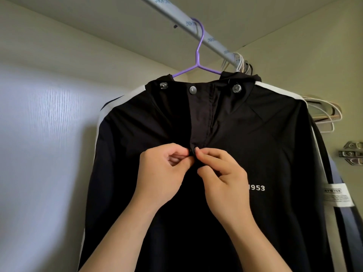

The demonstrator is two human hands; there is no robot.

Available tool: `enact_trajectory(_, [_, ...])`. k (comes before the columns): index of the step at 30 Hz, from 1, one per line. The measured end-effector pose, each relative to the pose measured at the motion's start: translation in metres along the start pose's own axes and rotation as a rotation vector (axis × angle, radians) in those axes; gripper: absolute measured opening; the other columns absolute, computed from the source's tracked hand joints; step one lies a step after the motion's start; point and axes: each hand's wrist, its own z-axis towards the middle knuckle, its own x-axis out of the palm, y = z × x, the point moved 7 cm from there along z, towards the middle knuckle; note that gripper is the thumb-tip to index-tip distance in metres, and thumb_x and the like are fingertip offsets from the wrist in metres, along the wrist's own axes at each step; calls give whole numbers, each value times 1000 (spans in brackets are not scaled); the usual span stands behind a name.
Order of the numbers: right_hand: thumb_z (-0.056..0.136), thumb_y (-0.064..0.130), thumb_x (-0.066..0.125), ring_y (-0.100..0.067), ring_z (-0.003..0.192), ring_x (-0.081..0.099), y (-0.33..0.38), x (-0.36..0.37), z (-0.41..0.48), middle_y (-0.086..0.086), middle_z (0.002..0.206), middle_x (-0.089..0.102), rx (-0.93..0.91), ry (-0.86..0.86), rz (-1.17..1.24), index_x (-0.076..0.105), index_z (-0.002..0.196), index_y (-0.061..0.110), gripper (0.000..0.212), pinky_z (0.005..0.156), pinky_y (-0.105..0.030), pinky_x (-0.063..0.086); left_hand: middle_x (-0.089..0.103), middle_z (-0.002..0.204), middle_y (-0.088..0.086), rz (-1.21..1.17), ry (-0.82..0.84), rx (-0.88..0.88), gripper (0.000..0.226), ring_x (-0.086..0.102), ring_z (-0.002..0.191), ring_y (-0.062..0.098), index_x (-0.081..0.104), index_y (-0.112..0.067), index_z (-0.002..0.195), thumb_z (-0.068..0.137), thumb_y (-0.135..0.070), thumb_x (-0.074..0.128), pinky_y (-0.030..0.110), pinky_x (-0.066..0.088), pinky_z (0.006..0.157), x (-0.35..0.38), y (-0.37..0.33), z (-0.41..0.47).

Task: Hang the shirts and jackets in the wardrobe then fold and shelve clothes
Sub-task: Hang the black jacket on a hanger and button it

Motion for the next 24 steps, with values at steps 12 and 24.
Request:
enact_trajectory(12, [96, -4, 56, -7, 104, 62, 6, 13, -8, 4, 113, 61, -270, 114, -168, 67, 127, 13, 38, 86, -11, 46, 73, 69, -6, 25, 73, 50, 14, 71, 68, 14, 77, -22, 77, 85, -24, 64, 38, 59, 66, -12, -9, 5])
enact_trajectory(24, [92, 1, 58, 1, 114, 56, -20, 17, -14, 19, 115, 62, 106, 180, 89, 70, 123, 34, 46, 88, -7, 41, 54, 55, -7, 264, -25, 105, 40, 54, 57, 7, 48, -21, 62, 97, -38, 59, 12, 39, 53, -3, -4, 13])
